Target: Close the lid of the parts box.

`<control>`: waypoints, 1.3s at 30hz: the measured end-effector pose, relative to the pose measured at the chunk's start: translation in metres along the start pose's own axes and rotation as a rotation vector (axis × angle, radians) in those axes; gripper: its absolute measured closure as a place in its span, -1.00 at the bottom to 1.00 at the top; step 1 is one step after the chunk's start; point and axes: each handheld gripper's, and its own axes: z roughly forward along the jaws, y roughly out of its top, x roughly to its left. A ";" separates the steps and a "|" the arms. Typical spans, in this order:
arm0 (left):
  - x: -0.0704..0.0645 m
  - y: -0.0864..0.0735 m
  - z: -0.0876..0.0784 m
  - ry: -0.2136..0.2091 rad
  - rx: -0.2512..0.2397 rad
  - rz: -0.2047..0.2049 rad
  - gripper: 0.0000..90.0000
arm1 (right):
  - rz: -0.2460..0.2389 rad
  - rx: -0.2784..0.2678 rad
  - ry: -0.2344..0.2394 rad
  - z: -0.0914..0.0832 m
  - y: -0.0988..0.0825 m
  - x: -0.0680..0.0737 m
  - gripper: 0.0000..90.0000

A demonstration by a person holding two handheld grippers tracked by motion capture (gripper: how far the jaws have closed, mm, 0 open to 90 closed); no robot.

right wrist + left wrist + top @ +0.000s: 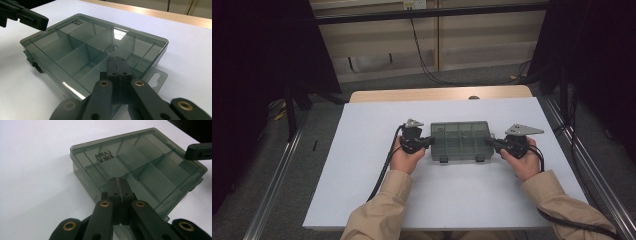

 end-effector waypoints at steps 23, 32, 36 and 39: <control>-0.005 0.006 -0.018 -0.031 -0.063 0.042 0.60 | 0.017 -0.052 0.019 -0.021 0.003 0.006 0.71; -0.001 0.003 -0.023 -0.060 -0.074 0.057 0.36 | 0.018 -0.057 0.019 -0.031 0.001 0.005 0.43; 0.002 0.000 -0.027 -0.067 -0.089 0.058 0.21 | 0.026 -0.058 0.018 -0.035 -0.001 0.005 0.35; 0.004 -0.003 -0.031 -0.070 -0.104 0.063 0.13 | 0.030 -0.062 0.016 -0.038 -0.002 0.005 0.25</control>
